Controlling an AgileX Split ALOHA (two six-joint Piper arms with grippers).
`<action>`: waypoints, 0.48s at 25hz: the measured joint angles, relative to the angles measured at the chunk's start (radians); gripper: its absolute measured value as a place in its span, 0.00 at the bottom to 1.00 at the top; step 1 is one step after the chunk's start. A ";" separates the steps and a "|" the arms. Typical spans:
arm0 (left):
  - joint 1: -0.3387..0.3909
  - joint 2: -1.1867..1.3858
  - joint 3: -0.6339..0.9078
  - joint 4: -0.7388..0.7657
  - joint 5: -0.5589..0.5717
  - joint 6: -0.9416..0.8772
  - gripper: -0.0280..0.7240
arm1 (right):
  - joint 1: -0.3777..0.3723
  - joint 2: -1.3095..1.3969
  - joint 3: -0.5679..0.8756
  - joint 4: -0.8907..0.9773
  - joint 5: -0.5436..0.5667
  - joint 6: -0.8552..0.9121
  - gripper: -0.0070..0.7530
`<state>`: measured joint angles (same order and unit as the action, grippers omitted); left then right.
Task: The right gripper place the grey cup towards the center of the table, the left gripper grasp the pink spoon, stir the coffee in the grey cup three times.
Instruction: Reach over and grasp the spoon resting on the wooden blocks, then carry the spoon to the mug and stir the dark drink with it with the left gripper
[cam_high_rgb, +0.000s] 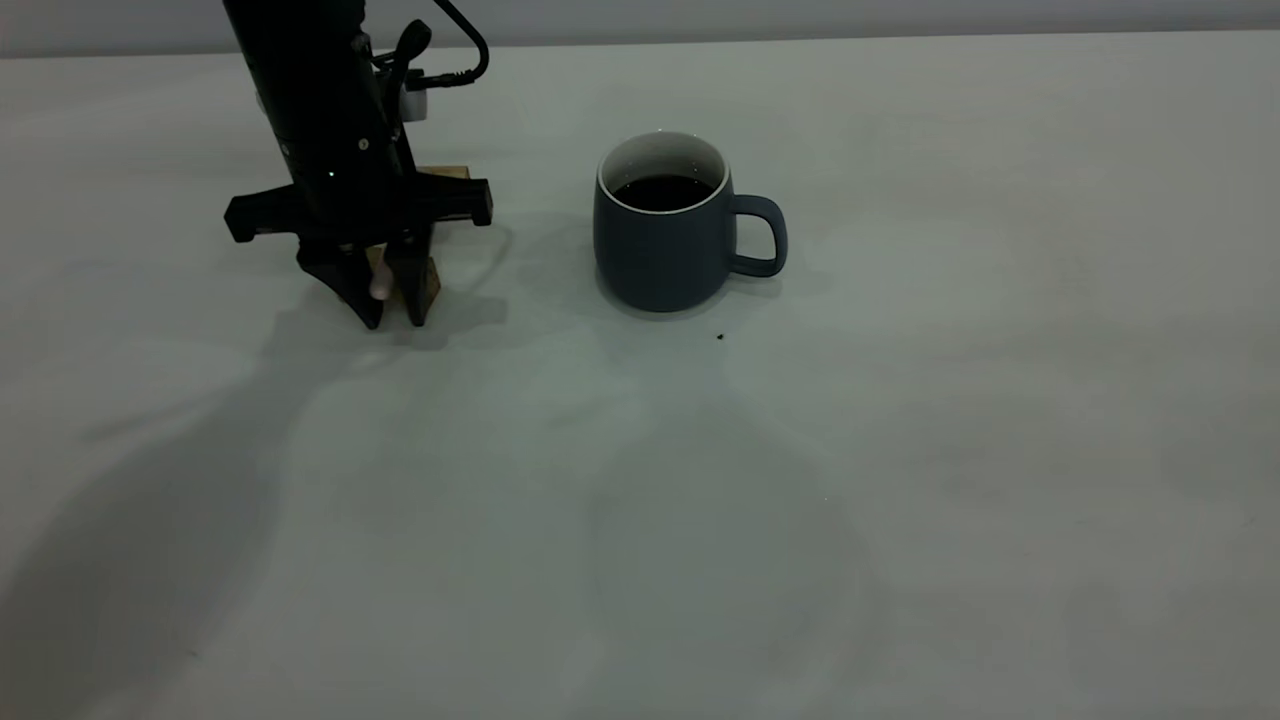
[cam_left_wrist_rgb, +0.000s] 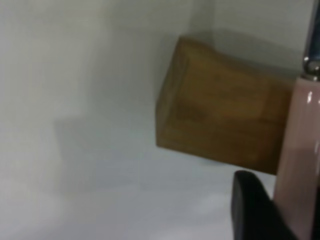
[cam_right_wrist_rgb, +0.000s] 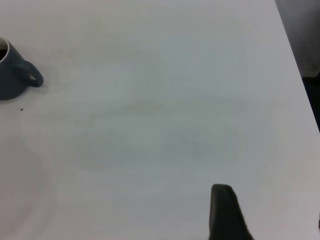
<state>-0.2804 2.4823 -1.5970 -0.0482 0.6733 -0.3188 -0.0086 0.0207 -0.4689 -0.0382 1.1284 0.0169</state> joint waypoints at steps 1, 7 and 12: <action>0.000 0.000 0.000 0.001 0.005 0.000 0.33 | 0.000 0.000 0.000 0.000 0.000 0.000 0.63; 0.000 -0.005 0.000 0.002 0.010 0.000 0.23 | 0.000 0.000 0.000 0.000 0.000 0.000 0.63; 0.000 -0.031 -0.011 -0.003 0.023 0.000 0.23 | 0.000 0.000 0.000 0.000 0.000 0.000 0.63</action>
<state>-0.2804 2.4510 -1.6076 -0.0513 0.6959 -0.3188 -0.0086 0.0207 -0.4689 -0.0382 1.1284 0.0169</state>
